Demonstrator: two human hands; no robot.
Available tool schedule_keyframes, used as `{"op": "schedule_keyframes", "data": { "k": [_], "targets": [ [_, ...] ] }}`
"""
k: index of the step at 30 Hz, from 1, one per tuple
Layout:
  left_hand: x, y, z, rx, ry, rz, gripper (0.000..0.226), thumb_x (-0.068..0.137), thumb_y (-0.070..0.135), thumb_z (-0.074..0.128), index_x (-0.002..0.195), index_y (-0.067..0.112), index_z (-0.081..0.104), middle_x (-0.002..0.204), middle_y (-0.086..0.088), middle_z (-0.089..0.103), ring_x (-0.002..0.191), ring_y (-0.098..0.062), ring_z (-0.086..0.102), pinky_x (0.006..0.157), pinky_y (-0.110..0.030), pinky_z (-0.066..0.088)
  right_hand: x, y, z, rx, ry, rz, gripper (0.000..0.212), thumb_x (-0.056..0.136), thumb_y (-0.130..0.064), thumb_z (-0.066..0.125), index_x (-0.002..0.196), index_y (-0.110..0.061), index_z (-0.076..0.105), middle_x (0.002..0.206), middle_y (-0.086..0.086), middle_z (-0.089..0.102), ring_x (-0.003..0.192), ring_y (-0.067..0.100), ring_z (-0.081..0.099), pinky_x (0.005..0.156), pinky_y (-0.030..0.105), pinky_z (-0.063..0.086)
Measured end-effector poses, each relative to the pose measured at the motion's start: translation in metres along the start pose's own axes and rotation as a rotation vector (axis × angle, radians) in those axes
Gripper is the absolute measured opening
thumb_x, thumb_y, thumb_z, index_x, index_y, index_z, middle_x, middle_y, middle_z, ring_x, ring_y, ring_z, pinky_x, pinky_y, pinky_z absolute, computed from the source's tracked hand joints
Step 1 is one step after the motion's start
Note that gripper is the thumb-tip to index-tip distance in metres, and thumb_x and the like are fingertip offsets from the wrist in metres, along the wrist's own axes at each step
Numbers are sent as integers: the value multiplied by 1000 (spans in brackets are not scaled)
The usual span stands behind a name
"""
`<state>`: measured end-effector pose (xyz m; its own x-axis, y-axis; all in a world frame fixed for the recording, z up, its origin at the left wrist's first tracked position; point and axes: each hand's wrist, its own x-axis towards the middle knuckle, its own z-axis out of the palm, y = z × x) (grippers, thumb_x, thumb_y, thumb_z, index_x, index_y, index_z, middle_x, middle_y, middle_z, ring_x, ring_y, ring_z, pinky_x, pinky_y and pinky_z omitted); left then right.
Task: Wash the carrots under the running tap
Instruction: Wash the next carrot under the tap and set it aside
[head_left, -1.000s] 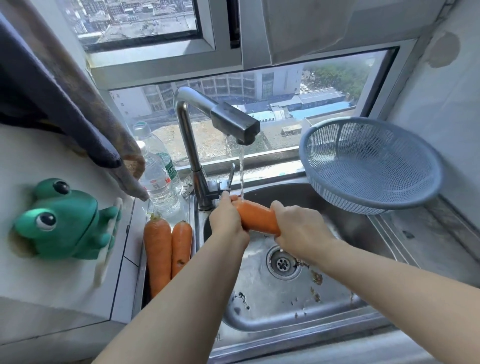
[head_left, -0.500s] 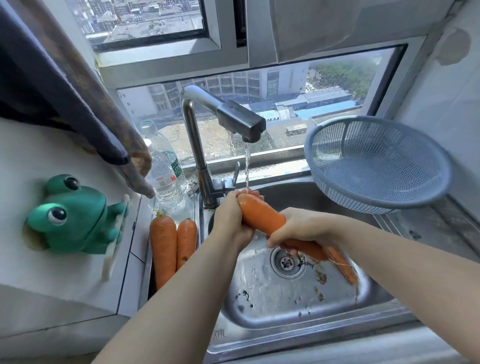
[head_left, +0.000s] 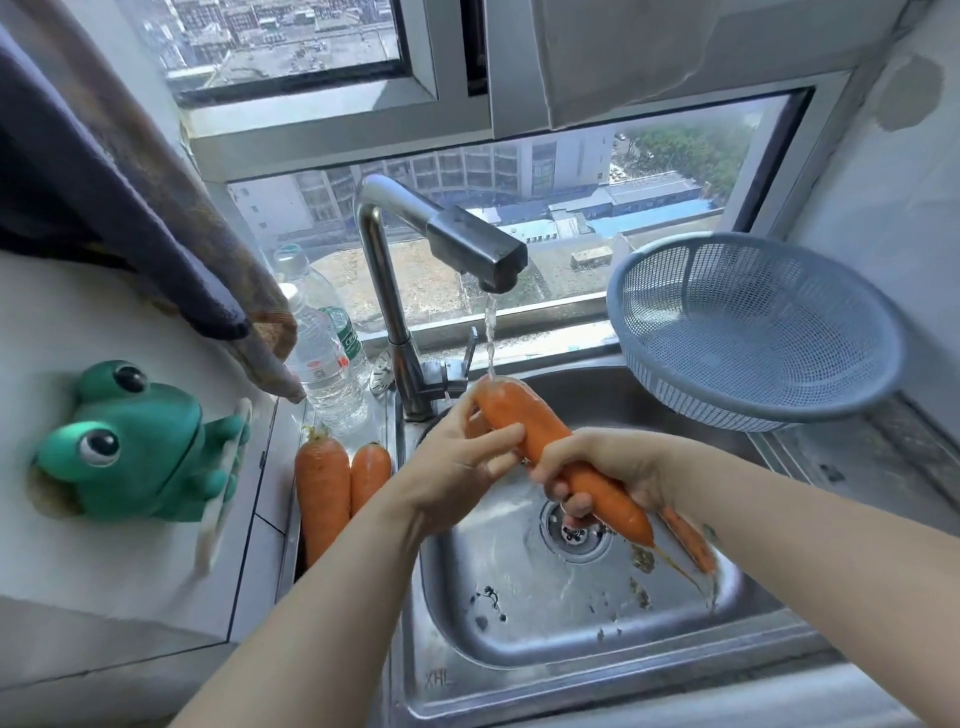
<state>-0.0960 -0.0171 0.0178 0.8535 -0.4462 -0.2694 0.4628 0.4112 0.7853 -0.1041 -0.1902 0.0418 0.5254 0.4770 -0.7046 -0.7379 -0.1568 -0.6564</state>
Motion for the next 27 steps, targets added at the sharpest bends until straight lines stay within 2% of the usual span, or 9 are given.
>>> {"op": "schedule_keyframes", "data": {
  "k": [3, 6, 9, 12, 15, 17, 21, 24, 27],
  "targets": [
    [1, 2, 4, 3, 60, 45, 59, 78, 4, 67, 133, 11, 45, 112, -16, 61, 103, -28, 65, 83, -34, 56, 1, -5, 7, 8, 9, -13, 7, 87, -2, 51, 84, -9, 52, 55, 2, 47, 36, 8, 40, 46, 22, 46],
    [7, -4, 16, 202, 317, 134, 45, 88, 23, 63, 128, 9, 47, 106, -12, 60, 88, -20, 64, 70, -32, 54, 3, -8, 16, -165, 97, -82, 7, 86, 1, 53, 84, -6, 52, 57, 5, 48, 37, 10, 41, 43, 21, 45],
    [13, -9, 20, 323, 527, 156, 45, 98, 44, 42, 123, 8, 49, 101, -11, 60, 84, -20, 61, 64, -32, 51, 5, -7, 21, -294, 163, -109, 11, 84, 0, 57, 79, -6, 49, 61, 7, 50, 38, 11, 44, 42, 20, 45],
    [7, -5, 9, 174, 331, 65, 44, 99, 41, 39, 125, 7, 49, 108, -15, 59, 89, -20, 63, 69, -33, 55, 4, -4, 16, -146, 65, -17, 11, 86, -1, 54, 81, -8, 47, 59, 4, 48, 37, 9, 42, 43, 20, 45],
    [-5, -1, -2, 6, 68, 18, 45, 96, 11, 51, 139, 8, 39, 112, -15, 59, 91, -18, 67, 74, -26, 55, 3, -3, 11, 16, -41, 49, 8, 89, -5, 49, 82, -11, 48, 54, 0, 48, 35, 6, 39, 47, 21, 46],
    [-8, -2, -1, 35, 61, 50, 51, 92, 3, 55, 140, 8, 38, 105, -11, 60, 85, -16, 67, 71, -24, 55, 4, -4, 12, 0, -32, 26, 10, 89, -4, 49, 81, -11, 50, 54, 1, 47, 35, 7, 39, 46, 21, 45],
    [3, -7, 10, 160, 336, 154, 47, 92, 21, 61, 134, 13, 42, 117, -19, 59, 96, -25, 64, 79, -39, 56, 7, -6, 24, -297, 198, -124, 5, 82, -1, 57, 81, -5, 55, 58, 5, 51, 39, 13, 45, 44, 22, 44],
    [14, -8, 27, 76, 591, 170, 25, 98, 36, 49, 111, 16, 55, 84, -10, 71, 81, -26, 67, 75, -42, 57, 14, -1, 35, -527, 416, -225, 6, 76, -7, 64, 75, -5, 59, 60, 5, 59, 41, 14, 54, 46, 24, 48],
    [18, -4, 29, -188, 739, 67, 44, 100, 47, 38, 94, 9, 61, 72, -9, 68, 71, -24, 66, 65, -34, 54, 19, 3, 44, -805, 560, -340, 11, 74, -15, 64, 71, -10, 55, 62, 1, 59, 44, 11, 56, 43, 21, 44]
  ]
}}
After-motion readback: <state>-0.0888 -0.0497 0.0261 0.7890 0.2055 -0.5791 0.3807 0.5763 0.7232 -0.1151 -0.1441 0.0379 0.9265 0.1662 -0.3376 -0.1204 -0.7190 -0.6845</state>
